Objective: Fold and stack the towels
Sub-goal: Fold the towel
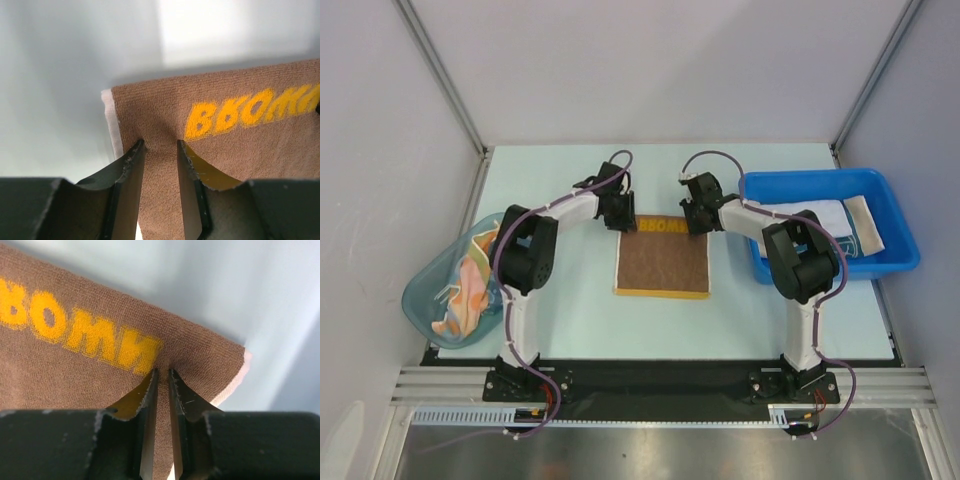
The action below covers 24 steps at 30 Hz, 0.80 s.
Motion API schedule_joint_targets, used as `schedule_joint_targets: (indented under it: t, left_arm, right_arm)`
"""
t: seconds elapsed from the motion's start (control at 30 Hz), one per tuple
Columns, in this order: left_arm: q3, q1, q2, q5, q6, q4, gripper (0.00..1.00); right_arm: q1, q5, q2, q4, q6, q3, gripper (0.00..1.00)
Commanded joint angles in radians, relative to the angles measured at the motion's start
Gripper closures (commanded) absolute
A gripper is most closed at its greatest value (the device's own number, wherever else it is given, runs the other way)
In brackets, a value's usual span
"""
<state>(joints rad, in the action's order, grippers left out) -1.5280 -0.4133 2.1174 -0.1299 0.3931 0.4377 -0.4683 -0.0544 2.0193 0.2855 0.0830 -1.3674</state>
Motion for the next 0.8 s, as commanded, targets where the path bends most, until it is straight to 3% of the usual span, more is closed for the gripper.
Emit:
schedule_joint_targets:
  t: [0.0,0.17,0.53,0.77]
  left_arm:
    - [0.077,0.025,-0.045,0.081,0.027,0.027,0.61]
    - [0.130,0.027,-0.119,0.099,0.046,0.030,0.61]
    - [0.134,0.027,-0.181,0.089,0.044,0.035,0.60]
    - [0.000,0.056,-0.169,-0.010,-0.150,0.042,0.53]
  right_arm:
    - [0.003,0.082,0.013,-0.022,-0.075,-0.030,0.79]
    - [0.011,0.159,-0.017,-0.016,-0.126,-0.056,0.75]
    - [0.023,0.117,0.025,0.026,-0.155,-0.130,0.76]
    - [0.059,0.116,0.102,0.044,-0.207,-0.186,0.75]
